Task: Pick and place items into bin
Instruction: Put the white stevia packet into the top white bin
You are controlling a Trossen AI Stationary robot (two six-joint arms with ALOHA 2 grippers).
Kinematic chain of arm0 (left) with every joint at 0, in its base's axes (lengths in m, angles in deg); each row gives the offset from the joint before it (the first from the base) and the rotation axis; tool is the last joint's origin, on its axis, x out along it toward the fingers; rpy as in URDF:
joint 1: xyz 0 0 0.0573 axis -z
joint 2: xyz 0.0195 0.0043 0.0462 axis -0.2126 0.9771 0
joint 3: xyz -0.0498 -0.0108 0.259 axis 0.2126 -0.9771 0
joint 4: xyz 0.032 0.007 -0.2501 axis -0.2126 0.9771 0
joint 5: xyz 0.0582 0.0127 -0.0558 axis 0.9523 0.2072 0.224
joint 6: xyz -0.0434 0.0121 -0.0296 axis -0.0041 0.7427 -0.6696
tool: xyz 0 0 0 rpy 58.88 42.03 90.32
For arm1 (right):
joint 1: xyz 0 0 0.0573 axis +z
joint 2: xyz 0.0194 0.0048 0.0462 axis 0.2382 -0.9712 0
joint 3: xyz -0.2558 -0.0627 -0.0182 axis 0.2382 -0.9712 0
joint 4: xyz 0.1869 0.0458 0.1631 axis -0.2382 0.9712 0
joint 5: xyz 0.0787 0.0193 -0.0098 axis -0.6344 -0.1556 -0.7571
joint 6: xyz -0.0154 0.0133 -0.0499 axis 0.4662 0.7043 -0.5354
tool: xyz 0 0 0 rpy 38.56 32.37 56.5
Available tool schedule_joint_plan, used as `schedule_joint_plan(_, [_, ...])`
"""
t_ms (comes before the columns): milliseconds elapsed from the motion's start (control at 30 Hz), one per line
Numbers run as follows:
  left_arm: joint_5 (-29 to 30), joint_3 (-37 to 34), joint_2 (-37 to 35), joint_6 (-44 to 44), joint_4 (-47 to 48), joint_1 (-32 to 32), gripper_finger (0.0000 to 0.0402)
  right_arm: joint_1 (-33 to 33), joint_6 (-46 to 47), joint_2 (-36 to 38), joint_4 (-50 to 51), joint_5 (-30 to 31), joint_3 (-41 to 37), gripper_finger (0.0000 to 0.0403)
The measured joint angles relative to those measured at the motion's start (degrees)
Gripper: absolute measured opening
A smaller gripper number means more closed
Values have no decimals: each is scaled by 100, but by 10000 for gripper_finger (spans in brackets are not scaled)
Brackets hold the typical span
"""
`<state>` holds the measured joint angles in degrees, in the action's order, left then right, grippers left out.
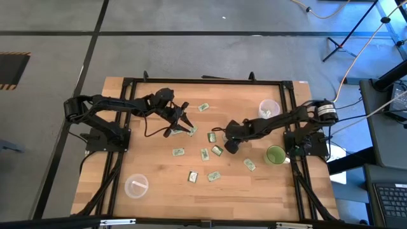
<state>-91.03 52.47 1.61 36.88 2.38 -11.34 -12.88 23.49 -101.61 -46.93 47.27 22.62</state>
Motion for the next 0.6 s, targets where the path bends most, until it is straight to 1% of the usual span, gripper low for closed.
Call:
schedule_joint_plan(267, [0,0,0,0,5,2,114,-10,-213,97,282,-79,236,8])
schedule_joint_plan(400, [0,0,0,-1,35,1,114,5,-256,192,417,-132,447,8])
schedule_joint_plan(600, [0,0,0,0,45,2,114,-4,-328,398,1423,-42,1029,3])
